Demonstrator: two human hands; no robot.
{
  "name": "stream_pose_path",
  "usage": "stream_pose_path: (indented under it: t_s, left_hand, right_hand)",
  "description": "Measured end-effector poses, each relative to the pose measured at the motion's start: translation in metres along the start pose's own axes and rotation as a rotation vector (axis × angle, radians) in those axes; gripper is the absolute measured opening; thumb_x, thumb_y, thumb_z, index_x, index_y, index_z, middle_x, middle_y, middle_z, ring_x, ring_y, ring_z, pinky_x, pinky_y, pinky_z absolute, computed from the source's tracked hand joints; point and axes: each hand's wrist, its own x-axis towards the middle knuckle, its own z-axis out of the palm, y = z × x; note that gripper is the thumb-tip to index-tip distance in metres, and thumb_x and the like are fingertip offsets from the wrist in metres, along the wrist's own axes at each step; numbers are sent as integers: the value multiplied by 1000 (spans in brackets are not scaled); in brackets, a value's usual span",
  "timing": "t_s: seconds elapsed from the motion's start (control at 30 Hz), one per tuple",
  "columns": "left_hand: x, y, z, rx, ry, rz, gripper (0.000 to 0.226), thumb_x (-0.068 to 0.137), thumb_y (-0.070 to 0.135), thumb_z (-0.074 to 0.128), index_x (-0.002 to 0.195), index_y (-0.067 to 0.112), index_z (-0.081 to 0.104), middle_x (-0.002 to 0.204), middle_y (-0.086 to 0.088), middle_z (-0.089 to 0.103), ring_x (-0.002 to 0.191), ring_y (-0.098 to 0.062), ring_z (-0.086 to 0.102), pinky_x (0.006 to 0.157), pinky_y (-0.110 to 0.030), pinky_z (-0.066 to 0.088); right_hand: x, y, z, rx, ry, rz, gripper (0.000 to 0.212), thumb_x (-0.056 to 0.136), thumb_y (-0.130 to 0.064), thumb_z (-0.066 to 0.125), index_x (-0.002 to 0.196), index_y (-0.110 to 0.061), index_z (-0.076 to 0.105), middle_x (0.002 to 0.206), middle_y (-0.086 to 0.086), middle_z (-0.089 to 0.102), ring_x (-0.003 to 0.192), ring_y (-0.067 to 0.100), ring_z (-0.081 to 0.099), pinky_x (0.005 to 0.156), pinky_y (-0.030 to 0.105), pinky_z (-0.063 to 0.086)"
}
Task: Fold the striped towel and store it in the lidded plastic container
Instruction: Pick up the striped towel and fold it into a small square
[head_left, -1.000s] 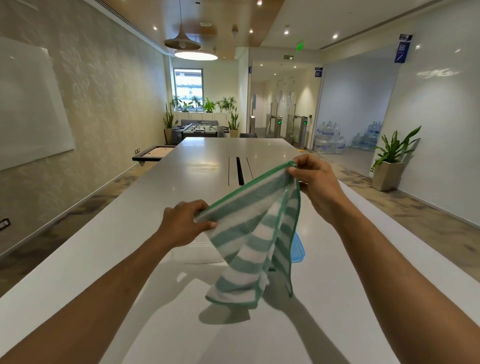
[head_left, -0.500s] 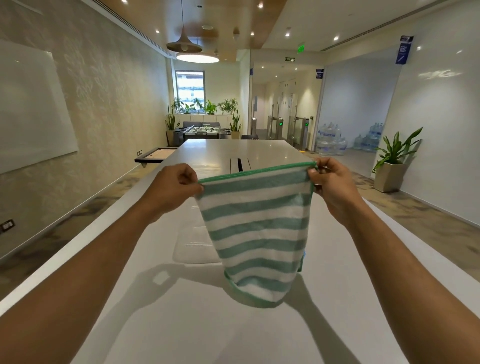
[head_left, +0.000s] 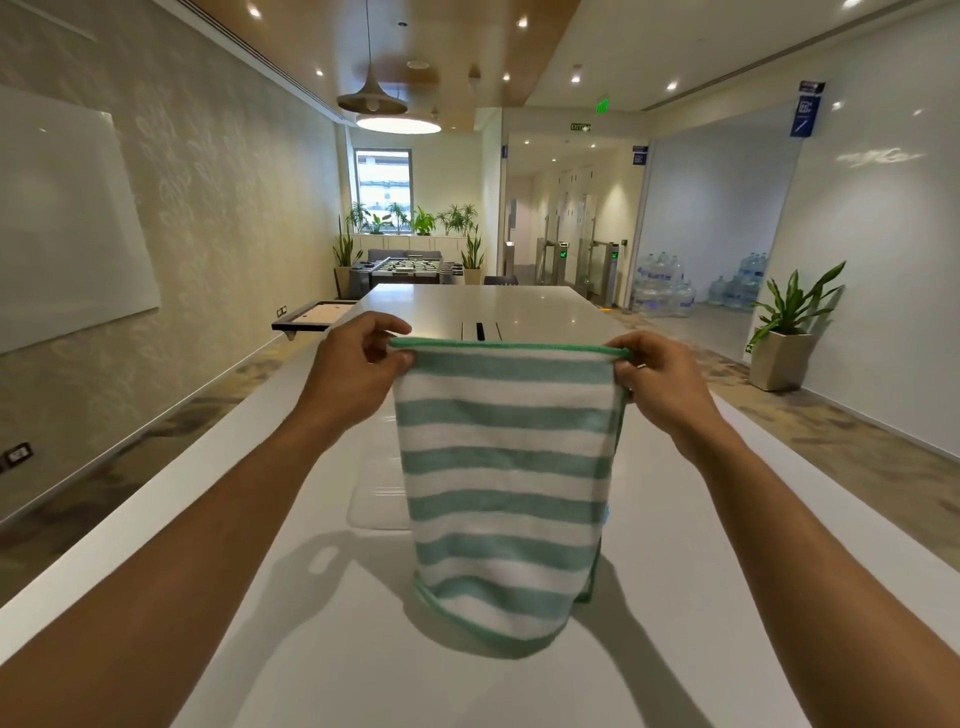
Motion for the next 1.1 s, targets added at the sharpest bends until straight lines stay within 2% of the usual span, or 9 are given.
stream_pose_path:
  t_s: [0.07, 0.1, 0.2, 0.33, 0.4, 0.53, 0.8, 0.9, 1.1]
  left_hand:
    - [-1, 5, 4, -64, 8, 21, 29, 82, 8, 73, 97, 32, 64, 100, 3, 67, 91, -13, 62, 80, -22, 52]
    - [-2, 9, 5, -106, 12, 28, 30, 83, 7, 73, 95, 34, 64, 98, 4, 67, 89, -12, 62, 79, -23, 53]
    - [-4, 23, 16, -197, -15, 41, 32, 83, 11, 72, 93, 38, 59, 89, 7, 63, 86, -11, 63, 75, -20, 54]
    - [-6, 42, 36, -157, -108, 82, 33, 82, 15, 74, 102, 33, 55, 90, 8, 63, 85, -9, 64, 68, -13, 53]
    - [-7, 49, 44, -139, -153, 126, 35, 83, 12, 73, 109, 25, 54, 90, 6, 66, 86, -8, 66, 73, -17, 56]
    - [-10, 49, 47, -99, -144, 139, 30, 88, 9, 65, 112, 22, 52, 96, -1, 70, 91, -12, 68, 80, -24, 57]
    - [-24, 37, 51, -176, -171, 53, 35, 86, 15, 70, 116, 20, 52, 105, 1, 62, 101, -16, 62, 86, -26, 55]
    - [-30, 29, 53, -188, -245, -8, 35, 84, 22, 73, 114, 20, 54, 105, 0, 62, 98, -16, 61, 84, -25, 54]
    - [-53, -14, 45, 14, -530, -111, 22, 88, 32, 66, 107, 21, 60, 102, 2, 65, 95, -19, 64, 84, -34, 54]
  right_hand:
    - [1, -3, 2, -112, 13, -16, 27, 89, -6, 53, 95, -29, 66, 97, -8, 67, 100, 19, 62, 80, 33, 55]
    - [1, -4, 4, -183, 25, -31, 27, 89, -7, 51, 100, -27, 65, 100, -6, 66, 102, 20, 61, 82, 33, 55]
    - [-6, -15, 19, -365, 73, -161, 30, 93, -18, 49, 120, -20, 61, 120, 5, 63, 110, 21, 57, 96, 48, 50]
    - [-23, -45, 55, -238, -72, -389, 42, 95, -39, 55, 130, -15, 56, 125, 4, 61, 110, 14, 57, 93, 31, 47]
    - [-28, -57, 73, -183, -136, -407, 39, 94, -37, 59, 126, -14, 59, 119, 3, 64, 102, 13, 59, 88, 25, 48]
    - [-28, -64, 90, 13, -75, -291, 26, 93, -31, 63, 110, -12, 69, 102, 2, 71, 91, 13, 63, 78, 21, 47]
    - [-25, -58, 98, -12, 22, -296, 6, 91, -22, 66, 91, -17, 68, 82, -7, 66, 79, 5, 61, 68, 12, 44]
    - [-21, -56, 93, -33, 61, -334, 2, 94, -20, 60, 93, -18, 60, 81, -13, 58, 78, 3, 56, 70, 15, 46]
    - [2, -52, 53, 28, 179, -296, 7, 100, -24, 48, 98, -19, 51, 86, -11, 54, 80, 2, 52, 71, 15, 41]
